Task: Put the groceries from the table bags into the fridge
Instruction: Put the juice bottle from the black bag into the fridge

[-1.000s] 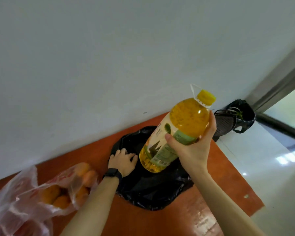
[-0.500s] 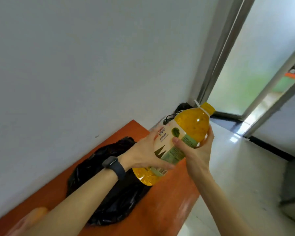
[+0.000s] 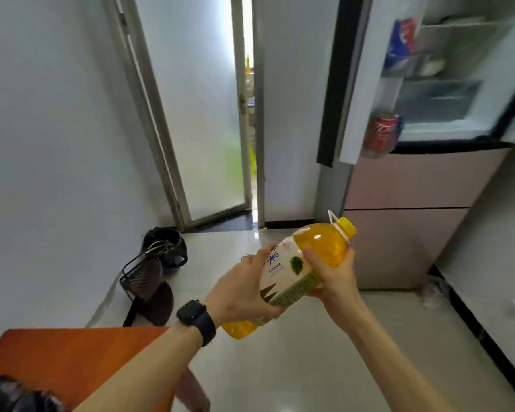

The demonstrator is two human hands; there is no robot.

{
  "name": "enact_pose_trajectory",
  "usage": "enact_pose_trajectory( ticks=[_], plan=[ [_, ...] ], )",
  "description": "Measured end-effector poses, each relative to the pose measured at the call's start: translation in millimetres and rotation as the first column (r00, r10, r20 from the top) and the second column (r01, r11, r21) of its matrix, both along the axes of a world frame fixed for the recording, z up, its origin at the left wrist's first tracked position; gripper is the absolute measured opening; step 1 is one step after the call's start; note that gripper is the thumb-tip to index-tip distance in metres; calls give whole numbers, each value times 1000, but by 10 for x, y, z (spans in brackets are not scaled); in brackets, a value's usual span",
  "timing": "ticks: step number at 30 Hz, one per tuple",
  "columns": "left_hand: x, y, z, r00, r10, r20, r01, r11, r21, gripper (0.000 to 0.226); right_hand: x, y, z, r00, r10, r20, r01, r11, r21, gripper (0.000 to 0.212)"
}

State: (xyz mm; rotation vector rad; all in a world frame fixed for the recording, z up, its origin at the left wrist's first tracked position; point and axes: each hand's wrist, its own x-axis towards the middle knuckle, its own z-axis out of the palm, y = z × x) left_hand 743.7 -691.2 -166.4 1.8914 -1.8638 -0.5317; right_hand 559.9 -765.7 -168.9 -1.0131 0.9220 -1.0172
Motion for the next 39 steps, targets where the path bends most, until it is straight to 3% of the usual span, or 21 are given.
enact_pose_trajectory(
  ticks=[9, 14, 21, 29, 35, 37, 39],
  plan=[
    [-1897, -1511, 323, 947, -320, 7, 318, 941, -118, 121, -2102, -960, 442, 954, -295, -53, 284, 947, -151, 79],
    [-2501, -2302, 653, 910, -389, 144, 412, 890, -195, 119, -2790, -1606, 607, 925, -381, -11, 369, 902, -224, 90],
    [-3061, -3728, 1206, 872, -347, 345, 464, 811, -357, 121, -3519, -2946, 1135, 897, -442, -30, 404, 844, -353, 134],
    [-3579, -5530, 1864, 873, -265, 410, 445, 777, -445, 122, -4095, -4493, 2086, 890, -443, -108, 319, 774, -547, 104],
    [-3819, -6604, 2226, 828, -140, 544, 453, 738, -500, 123, -4451, -5564, 2282, 841, -476, -258, 273, 784, -557, 127],
    [-3854, -6948, 2333, 772, -61, 633, 487, 697, -526, 122, -4619, -5804, 2280, 721, -516, -462, 216, 801, -558, 124],
    [-3886, -7292, 2474, 702, 27, 712, 530, 648, -547, 122, -4787, -6037, 2310, 374, -605, -703, 118, 783, -611, 114]
  ],
)
